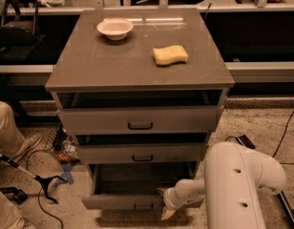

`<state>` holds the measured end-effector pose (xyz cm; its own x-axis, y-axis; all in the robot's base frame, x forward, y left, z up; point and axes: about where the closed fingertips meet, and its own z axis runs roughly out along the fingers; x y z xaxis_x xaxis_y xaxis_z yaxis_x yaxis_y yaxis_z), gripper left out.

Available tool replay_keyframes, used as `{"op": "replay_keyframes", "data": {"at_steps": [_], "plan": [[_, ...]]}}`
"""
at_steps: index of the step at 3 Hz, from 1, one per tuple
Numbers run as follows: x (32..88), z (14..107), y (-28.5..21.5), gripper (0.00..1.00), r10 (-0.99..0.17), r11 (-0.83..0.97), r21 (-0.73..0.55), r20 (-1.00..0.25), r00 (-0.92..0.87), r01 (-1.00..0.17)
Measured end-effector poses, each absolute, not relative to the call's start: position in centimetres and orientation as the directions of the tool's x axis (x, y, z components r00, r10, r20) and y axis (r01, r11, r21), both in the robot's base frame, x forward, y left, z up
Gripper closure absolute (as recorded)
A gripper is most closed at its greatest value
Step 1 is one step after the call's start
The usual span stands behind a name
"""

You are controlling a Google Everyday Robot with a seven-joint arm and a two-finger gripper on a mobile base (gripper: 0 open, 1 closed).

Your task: Open bottom drawer

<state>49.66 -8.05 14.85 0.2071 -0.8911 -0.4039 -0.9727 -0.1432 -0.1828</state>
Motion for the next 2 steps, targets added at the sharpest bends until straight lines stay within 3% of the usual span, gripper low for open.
{"op": "replay_keyframes", "data": {"at_steps": [2], "plan": [[49.0, 17.4, -8.1, 0.71, -0.902, -0.153, -0.213, -0.369, 0.225, -0.965]]}}
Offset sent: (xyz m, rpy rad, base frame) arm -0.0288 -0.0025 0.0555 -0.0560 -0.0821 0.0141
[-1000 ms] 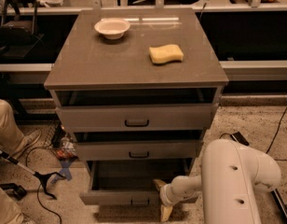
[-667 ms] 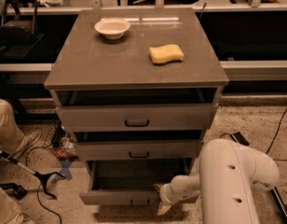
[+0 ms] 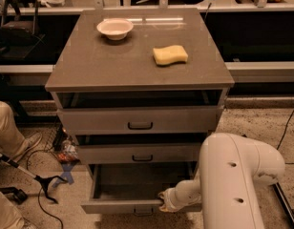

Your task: Open bottom drawer

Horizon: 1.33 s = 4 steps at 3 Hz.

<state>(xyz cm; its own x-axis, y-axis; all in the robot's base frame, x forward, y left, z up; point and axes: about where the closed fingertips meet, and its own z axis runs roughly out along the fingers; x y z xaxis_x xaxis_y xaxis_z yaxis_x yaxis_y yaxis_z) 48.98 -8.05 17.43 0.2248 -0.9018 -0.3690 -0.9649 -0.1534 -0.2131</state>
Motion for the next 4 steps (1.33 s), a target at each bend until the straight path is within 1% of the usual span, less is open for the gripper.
{"op": "replay_keyframes", "data": {"at_steps": [1, 2, 3, 4], "plan": [[46.8, 18.8, -9.2, 0.94, -0.905, -0.127, -0.221, -0.373, 0.204, -0.967], [46.6, 18.8, -9.4, 1.00, -0.905, -0.123, -0.222, -0.375, 0.201, -0.967], [45.2, 18.2, -10.8, 1.00, -0.899, -0.080, -0.205, -0.409, 0.159, -0.976], [45.2, 18.2, -10.8, 1.00, -0.899, -0.080, -0.205, -0.409, 0.159, -0.976]]}}
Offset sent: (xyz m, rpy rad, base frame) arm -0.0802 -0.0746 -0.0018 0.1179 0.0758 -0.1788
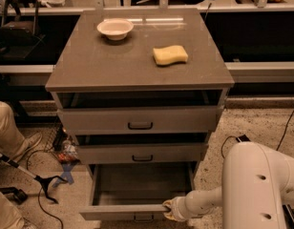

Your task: Open bottom drawer

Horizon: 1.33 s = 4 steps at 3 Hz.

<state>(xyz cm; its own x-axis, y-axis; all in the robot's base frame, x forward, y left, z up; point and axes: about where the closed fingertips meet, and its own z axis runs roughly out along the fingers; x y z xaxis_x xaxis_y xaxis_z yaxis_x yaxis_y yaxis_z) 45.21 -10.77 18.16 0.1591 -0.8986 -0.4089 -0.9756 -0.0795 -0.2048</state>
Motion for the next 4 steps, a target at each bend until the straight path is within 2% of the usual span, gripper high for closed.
{"op": "replay_keyframes", "data": {"at_steps": [1, 3, 4], "plan": [[45.21, 18.18, -10.77, 0.82, -0.899, -0.080, -0.205, -0.409, 0.159, -0.976], [45.21, 18.19, -10.77, 0.37, -0.899, -0.080, -0.205, -0.409, 0.159, -0.976], [45.20, 18.24, -10.84, 0.05, -0.897, -0.079, -0.205, -0.413, 0.159, -0.976]]}}
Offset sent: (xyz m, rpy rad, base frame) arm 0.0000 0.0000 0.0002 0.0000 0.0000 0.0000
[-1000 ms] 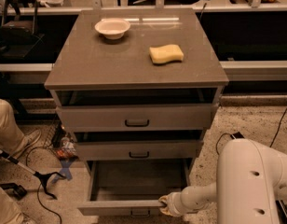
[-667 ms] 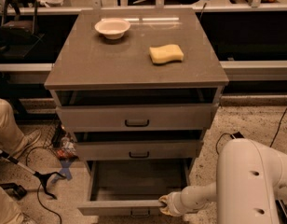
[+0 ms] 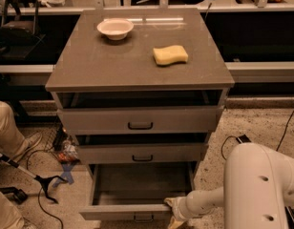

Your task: Open bottom drawer

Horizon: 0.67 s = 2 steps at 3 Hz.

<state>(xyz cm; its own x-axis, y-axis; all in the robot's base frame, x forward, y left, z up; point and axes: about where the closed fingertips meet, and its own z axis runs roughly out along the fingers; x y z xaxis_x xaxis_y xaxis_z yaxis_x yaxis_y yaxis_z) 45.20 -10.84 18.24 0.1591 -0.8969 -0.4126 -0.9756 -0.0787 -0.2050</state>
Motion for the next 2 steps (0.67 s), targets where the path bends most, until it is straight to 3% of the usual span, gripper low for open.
{"op": "replay_keyframes", "data": {"at_steps": [2], "plan": [[47.5, 21.1, -12.1, 0.00, -0.833, -0.055, -0.271, -0.518, 0.194, -0.961]]}}
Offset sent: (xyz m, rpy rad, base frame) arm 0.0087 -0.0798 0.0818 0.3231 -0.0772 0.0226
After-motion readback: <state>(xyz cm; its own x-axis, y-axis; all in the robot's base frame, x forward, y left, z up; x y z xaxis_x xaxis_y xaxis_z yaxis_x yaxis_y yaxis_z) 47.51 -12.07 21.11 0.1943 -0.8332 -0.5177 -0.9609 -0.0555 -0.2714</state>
